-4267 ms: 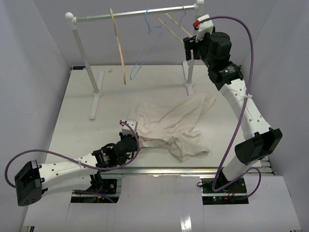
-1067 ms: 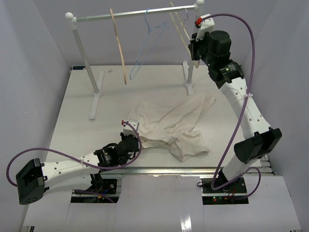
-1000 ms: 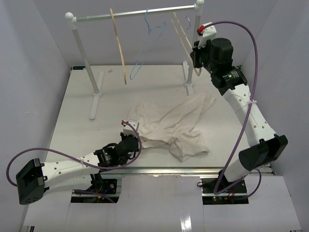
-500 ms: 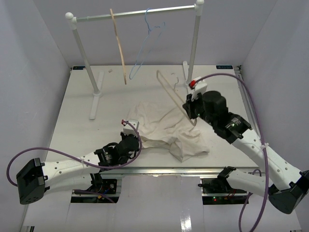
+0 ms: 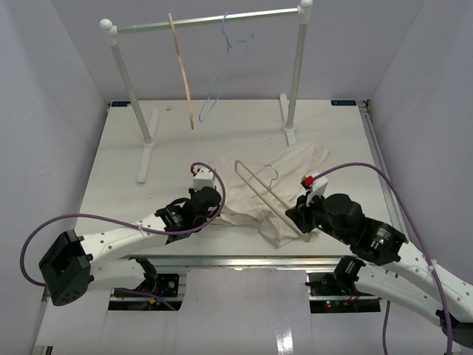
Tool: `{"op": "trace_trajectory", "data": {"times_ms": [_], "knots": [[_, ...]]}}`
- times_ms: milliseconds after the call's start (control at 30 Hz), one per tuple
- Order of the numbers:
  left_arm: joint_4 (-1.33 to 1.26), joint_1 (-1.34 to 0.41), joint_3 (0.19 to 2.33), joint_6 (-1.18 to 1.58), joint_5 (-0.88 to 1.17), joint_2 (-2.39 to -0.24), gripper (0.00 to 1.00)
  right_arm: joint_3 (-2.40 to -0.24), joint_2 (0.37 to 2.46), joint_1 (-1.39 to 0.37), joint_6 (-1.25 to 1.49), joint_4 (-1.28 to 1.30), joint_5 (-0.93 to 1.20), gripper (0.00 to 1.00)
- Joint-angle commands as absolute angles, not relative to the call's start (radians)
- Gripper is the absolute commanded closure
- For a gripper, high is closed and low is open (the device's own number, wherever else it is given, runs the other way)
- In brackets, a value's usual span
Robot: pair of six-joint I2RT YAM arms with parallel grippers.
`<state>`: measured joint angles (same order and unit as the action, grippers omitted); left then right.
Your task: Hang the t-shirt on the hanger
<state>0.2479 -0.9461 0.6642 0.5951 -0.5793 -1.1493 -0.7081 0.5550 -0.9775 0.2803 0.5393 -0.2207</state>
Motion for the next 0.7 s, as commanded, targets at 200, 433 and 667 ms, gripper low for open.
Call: {"op": "trace_trajectory", "data": {"times_ms": [200, 433, 667], "knots": [[0.37, -0.872, 0.807, 0.6, -0.531, -1.135, 1.0, -0.661, 0.373, -0.984, 0.342, 0.58, -0.004, 0.92], [0.384, -0.844, 0.829, 0.598, -0.504, -1.145, 1.0, -0.646, 0.383, -0.984, 0.3, 0.555, 0.138, 0.92], [0.383, -0.835, 0.831, 0.601, -0.5, -1.141, 1.0, -0.645, 0.376, -0.985, 0.295, 0.554, 0.141, 0.92]]}}
